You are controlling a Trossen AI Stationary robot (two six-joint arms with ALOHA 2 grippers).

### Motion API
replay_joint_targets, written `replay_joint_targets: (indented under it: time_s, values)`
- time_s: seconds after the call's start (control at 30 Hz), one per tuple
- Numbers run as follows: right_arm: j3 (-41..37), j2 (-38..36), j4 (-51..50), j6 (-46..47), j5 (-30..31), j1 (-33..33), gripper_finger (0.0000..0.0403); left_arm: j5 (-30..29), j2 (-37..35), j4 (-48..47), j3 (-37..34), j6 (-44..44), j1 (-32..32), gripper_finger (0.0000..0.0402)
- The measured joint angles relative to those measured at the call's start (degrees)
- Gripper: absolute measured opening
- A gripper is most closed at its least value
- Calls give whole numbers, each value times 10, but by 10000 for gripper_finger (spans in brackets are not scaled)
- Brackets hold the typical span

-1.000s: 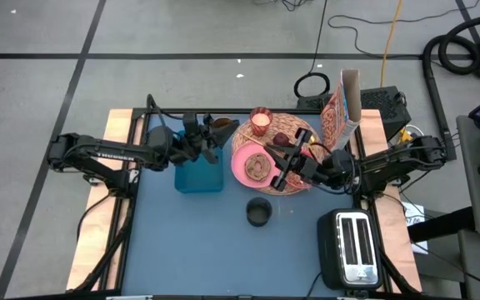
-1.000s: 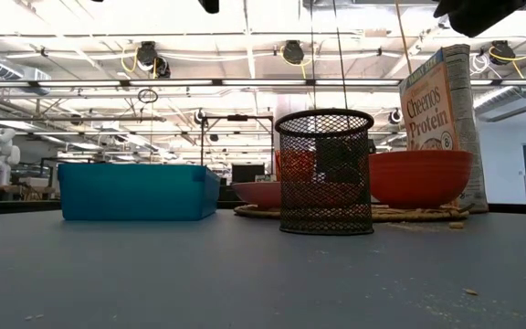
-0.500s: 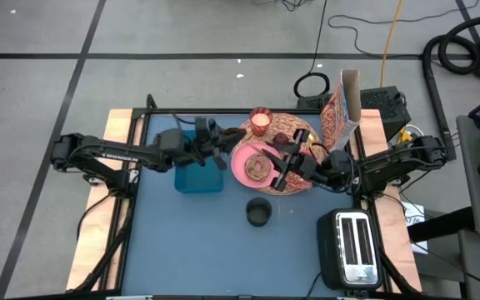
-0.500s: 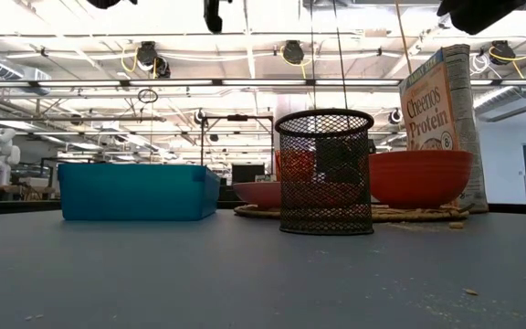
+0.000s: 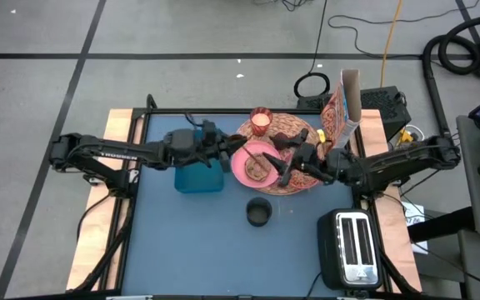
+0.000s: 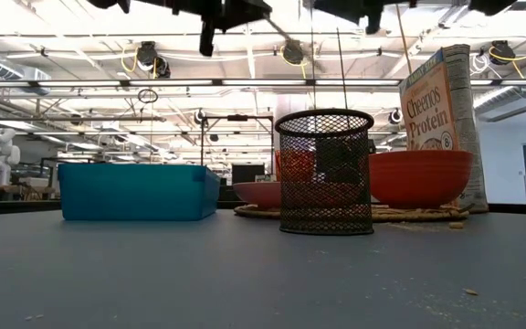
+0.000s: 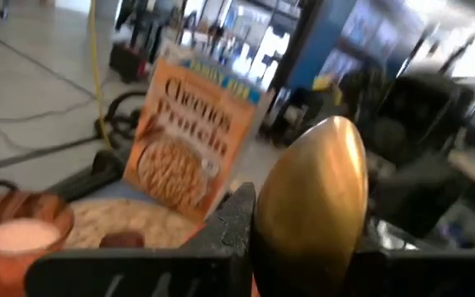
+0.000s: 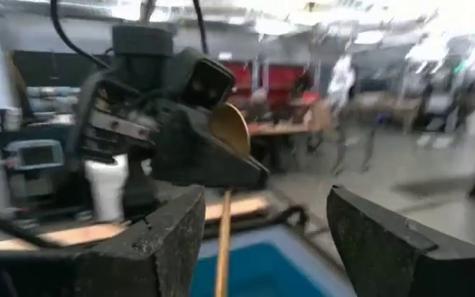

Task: Arrange a breakfast setting
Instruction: Put the gold spoon to the right side of the pink bowl on the brown placemat

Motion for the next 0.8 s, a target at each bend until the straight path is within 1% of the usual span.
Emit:
replay_joint_targets:
  time_s: [0.1,0.2,0.3,0.37,0.43,0.5,0.73,0.8]
  values:
    - [0,-39,-92,73,-11,-7,243,16,-1,-44,0,18,1,36]
    - [0,-71,-158,134,-50,-22,240,48,-1,-88,0,44,1,36]
    - [0,-85,-183,193,-132,-46,239,85,-1,-96,0,77,1,36]
    - [0,-84,-187,229,-195,-62,239,99,-1,-96,0,97,-1,36]
    - [0,-74,-185,254,-233,-75,238,106,-1,-93,0,114,-1,36]
    - [0,-58,-186,265,-247,-84,238,109,-1,-82,0,124,-2,36]
    - [0,11,-168,265,-250,-100,238,108,-1,-81,0,134,-1,36]
    - [0,33,-148,265,-275,-103,238,109,-1,-81,0,134,-1,36]
